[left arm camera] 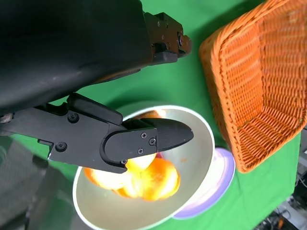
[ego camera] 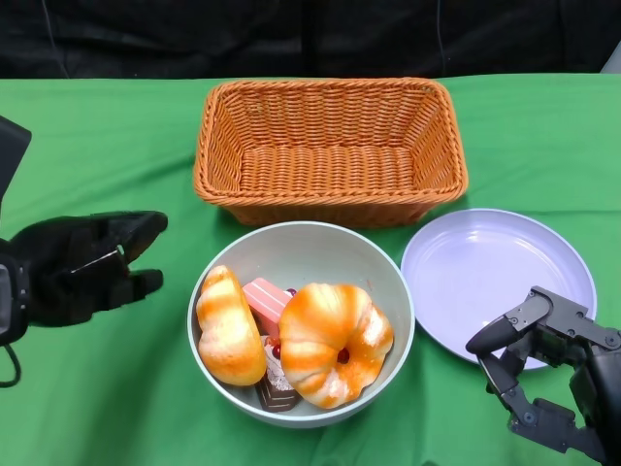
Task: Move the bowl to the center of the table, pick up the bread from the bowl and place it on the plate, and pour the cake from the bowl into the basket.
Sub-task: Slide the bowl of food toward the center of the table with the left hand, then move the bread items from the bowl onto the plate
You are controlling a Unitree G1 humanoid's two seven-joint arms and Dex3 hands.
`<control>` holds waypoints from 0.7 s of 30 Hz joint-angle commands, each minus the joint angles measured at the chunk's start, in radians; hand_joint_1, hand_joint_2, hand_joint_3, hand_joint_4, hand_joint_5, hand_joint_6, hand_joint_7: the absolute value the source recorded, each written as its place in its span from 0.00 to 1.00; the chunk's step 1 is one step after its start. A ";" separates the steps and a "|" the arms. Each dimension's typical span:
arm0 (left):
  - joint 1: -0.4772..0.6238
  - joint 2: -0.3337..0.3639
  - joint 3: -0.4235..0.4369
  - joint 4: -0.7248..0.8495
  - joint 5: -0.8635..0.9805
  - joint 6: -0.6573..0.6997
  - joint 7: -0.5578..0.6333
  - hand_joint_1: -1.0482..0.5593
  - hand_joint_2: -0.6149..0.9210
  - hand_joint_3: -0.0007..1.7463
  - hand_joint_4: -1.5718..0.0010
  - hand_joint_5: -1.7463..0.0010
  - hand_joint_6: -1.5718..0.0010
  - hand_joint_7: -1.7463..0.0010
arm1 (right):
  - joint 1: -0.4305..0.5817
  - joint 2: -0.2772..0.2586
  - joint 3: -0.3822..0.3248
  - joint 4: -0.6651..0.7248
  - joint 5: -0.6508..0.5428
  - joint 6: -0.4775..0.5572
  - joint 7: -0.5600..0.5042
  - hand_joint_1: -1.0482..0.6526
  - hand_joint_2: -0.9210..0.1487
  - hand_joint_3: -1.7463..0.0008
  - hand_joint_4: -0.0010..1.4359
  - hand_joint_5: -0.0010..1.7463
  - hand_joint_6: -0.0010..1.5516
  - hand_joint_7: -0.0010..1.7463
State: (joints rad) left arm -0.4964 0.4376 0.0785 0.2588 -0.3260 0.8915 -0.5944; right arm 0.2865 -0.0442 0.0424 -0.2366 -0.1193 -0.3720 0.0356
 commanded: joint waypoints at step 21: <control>0.156 -0.073 0.124 0.215 0.129 -1.072 0.155 0.59 1.00 0.15 0.48 0.67 0.41 0.85 | 0.028 -0.049 -0.043 -0.014 0.093 0.019 0.073 0.50 0.28 0.58 0.51 0.78 0.48 0.54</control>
State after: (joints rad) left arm -0.3609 0.3685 0.1432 0.3704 -0.2086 0.0255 -0.4651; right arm 0.2935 -0.0571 0.0365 -0.2355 -0.0748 -0.3710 0.0901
